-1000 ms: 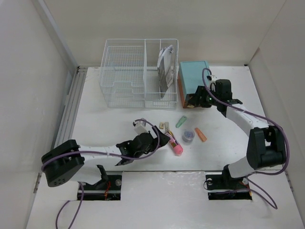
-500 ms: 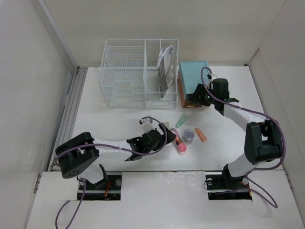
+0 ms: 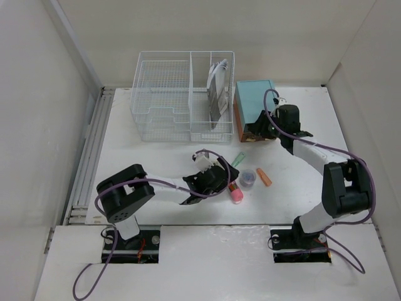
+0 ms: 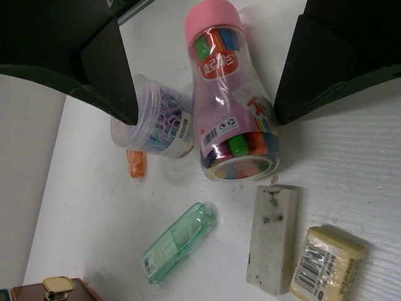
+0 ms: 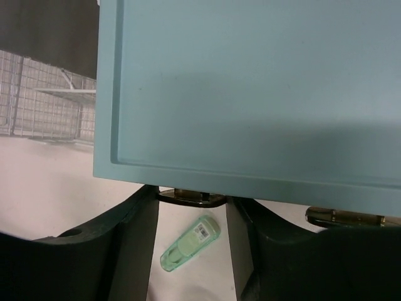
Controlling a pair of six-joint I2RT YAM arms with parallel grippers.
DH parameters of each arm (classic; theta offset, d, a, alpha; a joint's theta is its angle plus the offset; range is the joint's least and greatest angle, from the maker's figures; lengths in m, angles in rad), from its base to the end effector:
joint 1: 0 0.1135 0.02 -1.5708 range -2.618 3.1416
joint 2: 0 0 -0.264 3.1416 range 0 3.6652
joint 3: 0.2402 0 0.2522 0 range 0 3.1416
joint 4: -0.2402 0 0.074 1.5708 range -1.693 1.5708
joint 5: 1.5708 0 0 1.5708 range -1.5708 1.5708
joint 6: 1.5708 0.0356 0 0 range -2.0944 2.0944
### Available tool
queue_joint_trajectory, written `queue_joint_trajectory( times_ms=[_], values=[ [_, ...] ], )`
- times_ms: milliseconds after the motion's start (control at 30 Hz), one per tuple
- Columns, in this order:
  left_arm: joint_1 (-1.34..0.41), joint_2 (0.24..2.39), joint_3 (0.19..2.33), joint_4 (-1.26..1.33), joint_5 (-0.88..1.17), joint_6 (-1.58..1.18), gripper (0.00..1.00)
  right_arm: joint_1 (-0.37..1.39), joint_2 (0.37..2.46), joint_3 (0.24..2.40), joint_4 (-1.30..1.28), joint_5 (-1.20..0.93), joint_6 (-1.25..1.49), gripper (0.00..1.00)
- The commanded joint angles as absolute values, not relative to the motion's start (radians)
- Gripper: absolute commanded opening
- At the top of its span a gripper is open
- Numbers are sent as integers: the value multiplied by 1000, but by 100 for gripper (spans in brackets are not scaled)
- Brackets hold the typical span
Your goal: Organize the desk
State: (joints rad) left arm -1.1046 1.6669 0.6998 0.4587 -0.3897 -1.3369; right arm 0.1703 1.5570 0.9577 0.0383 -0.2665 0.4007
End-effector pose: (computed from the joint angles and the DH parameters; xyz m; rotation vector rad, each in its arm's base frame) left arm 0.1592 -0.2862 0.1566 -0.5119 2.1707 -1.0727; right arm 0.3376 0.0676 0.2312 0.0896 2.1712 0.6160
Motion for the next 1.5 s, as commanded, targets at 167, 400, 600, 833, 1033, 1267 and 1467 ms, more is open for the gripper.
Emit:
queue_joint_trajectory(
  times_ms=[167,400,600,833,1033,1267,1467],
  values=[
    [-1109,1723,798,374,-440,-1364,88,179,1431,850,97,-265,391,42],
    [-1109,1782,902,239,-431,-1376,87,179,1312,758,23,-285,330,42],
    [-1118,1838,986,121,-422,-1358,80,179,1267,733,-17,-304,310,42],
    [-1127,1847,1017,0,-413,-1310,72,179,1238,724,-57,-313,310,42],
    [-1127,1868,1077,-104,-413,-1246,64,179,1207,724,-66,-331,310,42],
    [-1146,1887,1115,-196,-431,-1190,46,179,1174,724,-120,-360,310,42],
    [-1146,1887,1115,-209,-431,-1181,30,179,1149,724,-196,-396,287,42]
  ],
)
